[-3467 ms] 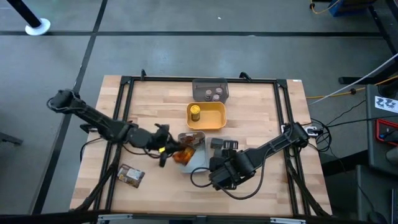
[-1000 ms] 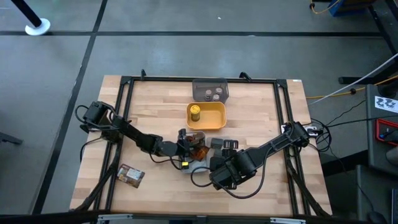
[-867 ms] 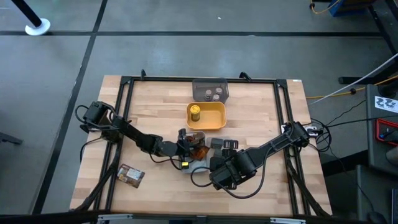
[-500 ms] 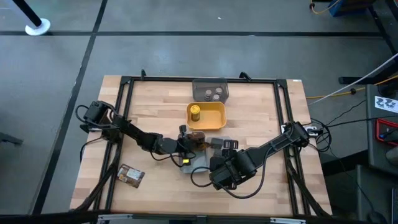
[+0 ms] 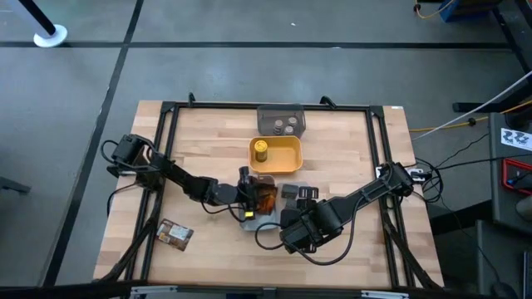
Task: Sort spices by type
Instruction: Put the right brown seasoning pack into the gray bin, then put the brown seasoning pack into the gray bin
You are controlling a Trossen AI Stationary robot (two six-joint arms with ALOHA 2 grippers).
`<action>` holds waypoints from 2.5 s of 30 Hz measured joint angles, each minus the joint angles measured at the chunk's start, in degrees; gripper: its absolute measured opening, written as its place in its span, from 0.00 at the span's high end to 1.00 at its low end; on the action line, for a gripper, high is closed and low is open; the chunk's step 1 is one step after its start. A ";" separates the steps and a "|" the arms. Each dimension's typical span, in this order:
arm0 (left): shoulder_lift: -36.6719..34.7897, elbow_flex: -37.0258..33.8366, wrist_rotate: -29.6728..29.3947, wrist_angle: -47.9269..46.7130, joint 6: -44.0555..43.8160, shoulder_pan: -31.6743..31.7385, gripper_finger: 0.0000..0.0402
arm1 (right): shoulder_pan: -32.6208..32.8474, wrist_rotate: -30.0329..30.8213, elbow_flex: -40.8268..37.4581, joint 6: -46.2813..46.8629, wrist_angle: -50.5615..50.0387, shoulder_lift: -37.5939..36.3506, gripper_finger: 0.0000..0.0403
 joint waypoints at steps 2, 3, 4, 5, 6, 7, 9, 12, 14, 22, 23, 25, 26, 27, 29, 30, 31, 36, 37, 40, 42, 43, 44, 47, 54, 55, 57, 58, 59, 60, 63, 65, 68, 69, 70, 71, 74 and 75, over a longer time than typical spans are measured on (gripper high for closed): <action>-0.33 0.00 0.00 0.03 0.84 -0.36 0.63 | 0.00 -0.02 0.00 0.00 -0.01 0.00 0.49; -0.56 0.00 -0.02 0.24 0.96 -0.60 0.63 | 0.00 -0.02 0.00 0.00 -0.02 0.00 0.49; -0.93 0.00 0.00 0.34 1.09 -0.86 0.63 | 0.00 -0.02 0.00 0.00 0.00 0.00 0.49; -1.24 0.00 -0.04 0.79 1.13 -1.13 0.63 | 0.00 -0.01 0.00 0.00 -0.02 0.00 0.49; -1.73 0.00 0.00 1.45 1.05 -1.40 0.63 | 0.00 -0.02 0.00 0.00 0.00 0.00 0.49; -2.42 0.00 0.00 1.52 0.89 -1.72 0.63 | 0.00 -0.02 0.02 0.00 0.00 0.00 0.49; -3.93 0.00 -0.01 1.59 0.04 -2.45 0.63 | 0.00 -0.02 0.02 0.00 0.01 0.00 0.49; -7.09 0.00 -0.04 -0.41 -0.48 -4.23 0.64 | 0.00 -0.02 0.02 0.00 0.11 0.00 0.49; -10.01 0.02 0.00 -3.94 -0.37 -5.97 0.64 | 0.00 -0.02 0.02 0.00 0.17 0.00 0.49; -26.41 0.02 1.60 -33.03 -15.47 -16.43 0.63 | 0.00 -0.02 0.02 -0.01 2.16 0.00 0.49; -28.42 0.02 2.91 -37.11 -18.51 -17.80 0.63 | 0.00 -0.02 0.02 -0.12 2.55 0.00 0.49; -32.04 0.02 6.43 -45.38 -24.61 -20.37 0.63 | 0.00 -0.02 0.02 -0.17 3.21 0.00 0.49; -33.71 0.02 8.55 -49.41 -27.67 -21.57 0.63 | 0.00 -0.02 0.02 -0.17 3.20 0.00 0.49; -35.04 0.02 10.78 -53.01 -30.69 -22.68 0.63 | 0.00 -0.02 0.02 -0.17 3.19 0.00 0.49; -37.15 0.02 15.35 -59.10 -36.59 -24.68 0.63 | 0.00 -0.02 0.02 -0.17 3.19 0.00 0.49; -37.83 0.02 17.38 -62.01 -39.63 -25.58 0.63 | 0.00 -0.02 0.02 -0.17 3.19 0.00 0.49; -38.10 0.02 19.23 -64.61 -42.88 -26.48 0.63 | 0.00 -0.02 0.02 -0.17 3.21 0.00 0.49; -37.95 0.02 27.96 -76.53 -57.04 -29.16 0.63 | 0.00 -0.02 0.02 -0.17 4.50 0.00 0.49; -37.84 0.02 29.34 -78.83 -59.27 -29.32 0.63 | 0.00 -0.02 0.02 -0.17 4.89 0.00 0.49; -37.51 0.02 31.81 -83.39 -63.71 -29.48 0.63 | 0.00 -0.02 0.02 -0.17 5.75 0.02 0.49; -37.35 0.01 32.02 -85.69 -65.98 -29.48 0.63 | 0.00 -0.02 0.02 -0.17 5.75 0.02 0.49; -37.31 0.00 32.03 -86.36 -66.97 -29.48 0.63 | 0.00 -0.02 0.02 -0.17 5.76 0.02 0.49; -37.30 0.00 32.04 -87.06 -68.15 -29.48 0.63 | 0.00 -0.02 0.02 -0.18 5.74 0.02 0.49; -37.28 0.00 32.04 -88.13 -70.49 -29.50 0.60 | 0.00 -0.02 0.02 -0.19 5.68 0.02 0.49; -37.26 0.00 32.04 -89.89 -70.08 -29.50 0.46 | 0.00 -0.02 0.02 -1.53 5.57 0.02 0.49; -37.15 0.00 32.04 -89.80 -70.03 -29.50 0.44 | 0.00 -0.02 0.02 -1.68 5.57 0.02 0.49; -36.45 0.00 32.09 -89.75 -69.89 -29.54 0.40 | 0.00 -0.02 0.02 -1.70 5.57 0.02 0.49; -35.75 0.00 32.55 -89.68 -69.56 -29.71 0.39 | 0.00 -0.02 0.02 -1.70 5.55 0.02 0.49; -34.86 0.00 33.32 -89.37 -69.18 -29.97 0.38 | 0.00 -0.02 0.02 -1.70 5.53 0.02 0.49; -33.77 0.00 34.27 -88.79 -68.54 -30.29 0.37 | 0.00 -0.02 0.02 -1.70 5.53 0.02 0.49; -29.68 0.00 37.51 -86.29 -66.24 -31.51 0.37 | 0.00 -0.02 0.02 -1.74 5.51 0.04 0.49; -26.76 0.00 38.68 -85.13 -64.78 -32.22 0.37 | 0.00 -0.02 0.02 -2.29 5.54 0.04 0.49; -22.64 -0.02 38.74 -84.94 -64.89 -33.03 0.36 | 0.00 -0.02 0.02 -3.04 5.58 0.04 0.49; -21.24 -0.02 38.73 -84.84 -65.24 -33.20 0.36 | 0.00 -0.02 0.02 -3.04 5.62 0.04 0.49; -19.93 0.00 38.74 -84.80 -65.34 -33.37 0.36 | 0.00 -0.02 0.02 -3.04 5.68 0.04 0.49; -18.74 0.13 38.81 -84.75 -65.50 -33.54 0.36 | 0.00 -0.02 0.02 -3.04 5.74 0.04 0.49; -15.65 0.39 38.86 -84.92 -65.75 -33.89 0.36 | 0.00 -0.02 0.02 -3.03 5.78 0.04 0.49; -14.94 0.59 38.88 -85.09 -65.84 -33.93 0.36 | 0.00 -0.02 0.02 -3.03 5.80 0.04 0.49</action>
